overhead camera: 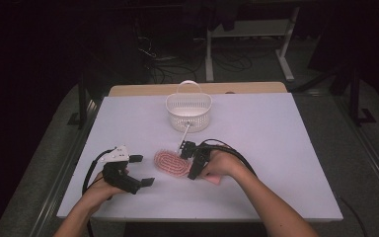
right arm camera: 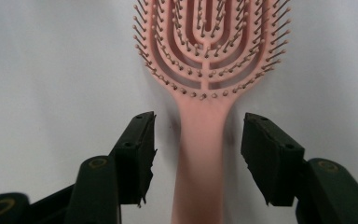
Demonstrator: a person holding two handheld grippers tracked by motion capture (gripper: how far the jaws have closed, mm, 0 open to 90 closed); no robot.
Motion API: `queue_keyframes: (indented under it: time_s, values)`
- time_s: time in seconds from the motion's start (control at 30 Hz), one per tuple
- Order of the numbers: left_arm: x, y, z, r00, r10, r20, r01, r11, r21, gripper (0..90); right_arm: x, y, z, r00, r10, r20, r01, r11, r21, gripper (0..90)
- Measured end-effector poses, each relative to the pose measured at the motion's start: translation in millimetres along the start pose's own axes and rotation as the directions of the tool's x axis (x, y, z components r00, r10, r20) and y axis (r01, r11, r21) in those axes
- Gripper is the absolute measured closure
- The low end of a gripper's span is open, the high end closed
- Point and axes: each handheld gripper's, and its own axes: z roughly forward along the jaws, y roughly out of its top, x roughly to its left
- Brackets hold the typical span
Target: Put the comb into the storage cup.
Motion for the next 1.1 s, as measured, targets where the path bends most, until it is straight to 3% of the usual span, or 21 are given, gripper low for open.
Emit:
queue_keyframes:
  time_s: [0.57, 0.97, 1.1]
  values:
    - [0.8, 0.2, -0.3, 1.0000, -0.006, -0.004, 0.006, 1.0000, -0.003, 0.1, 1.0, 6.1, 6.3, 0.9999, -0.007, 0.009, 0.007, 0.999, 0.044, 59.0]
    - [0.5, 0.6, -0.1, 0.9999, -0.004, -0.010, 0.004, 1.0000, -0.004, 0.1, 6.0, 11.4, 8.3, 0.9972, -0.043, 0.062, 0.037, 0.995, 0.091, 66.3]
    - [0.4, 0.8, 0.2, 1.0000, -0.002, -0.008, 0.002, 1.0000, -0.002, 0.1, 5.3, 13.4, 8.7, 0.9980, -0.021, 0.060, 0.015, 0.994, 0.104, 67.9]
